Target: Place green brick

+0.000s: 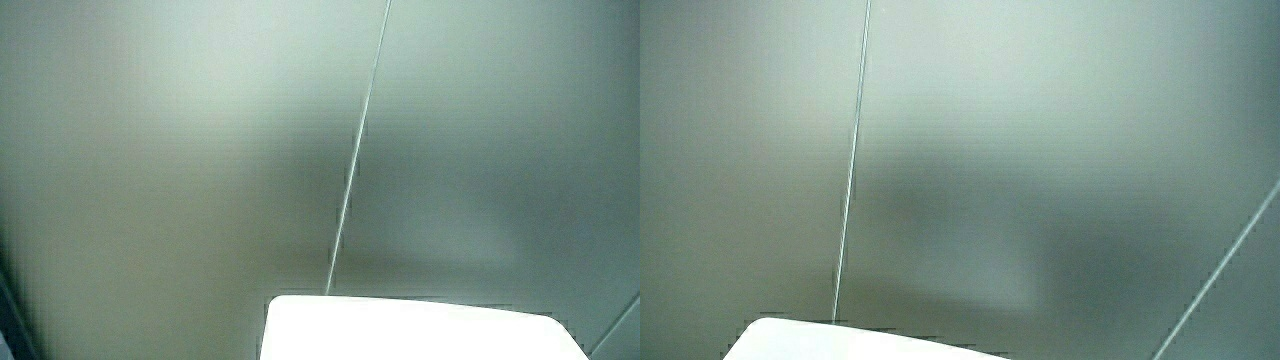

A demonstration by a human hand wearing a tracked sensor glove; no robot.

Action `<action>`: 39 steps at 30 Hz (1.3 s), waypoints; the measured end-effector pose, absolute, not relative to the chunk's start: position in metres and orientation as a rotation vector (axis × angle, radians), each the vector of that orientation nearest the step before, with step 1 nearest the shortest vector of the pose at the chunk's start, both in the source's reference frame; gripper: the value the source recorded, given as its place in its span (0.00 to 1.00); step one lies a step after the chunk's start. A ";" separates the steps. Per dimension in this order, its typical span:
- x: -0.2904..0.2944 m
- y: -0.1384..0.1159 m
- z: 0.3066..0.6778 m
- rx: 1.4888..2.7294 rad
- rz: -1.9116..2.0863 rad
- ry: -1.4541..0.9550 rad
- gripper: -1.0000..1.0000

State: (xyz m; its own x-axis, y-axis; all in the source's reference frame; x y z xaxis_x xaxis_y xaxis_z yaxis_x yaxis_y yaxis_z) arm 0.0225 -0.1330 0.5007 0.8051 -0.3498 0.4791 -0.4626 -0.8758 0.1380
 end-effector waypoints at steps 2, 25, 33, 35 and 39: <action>0.025 -0.134 0.512 2.712 0.649 -0.587 0.50; 0.037 -0.139 0.544 2.612 0.619 -0.471 0.35; 0.030 -0.136 0.544 2.575 0.642 -0.520 0.19; 0.029 -0.137 0.546 2.565 0.612 -0.514 0.15; 0.030 -0.138 0.548 2.540 0.554 -0.491 0.06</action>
State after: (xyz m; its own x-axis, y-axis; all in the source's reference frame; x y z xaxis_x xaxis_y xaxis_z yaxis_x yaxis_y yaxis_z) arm 0.0296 -0.1375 0.5479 0.8529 -0.2353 0.4660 -0.4346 -0.8146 0.3842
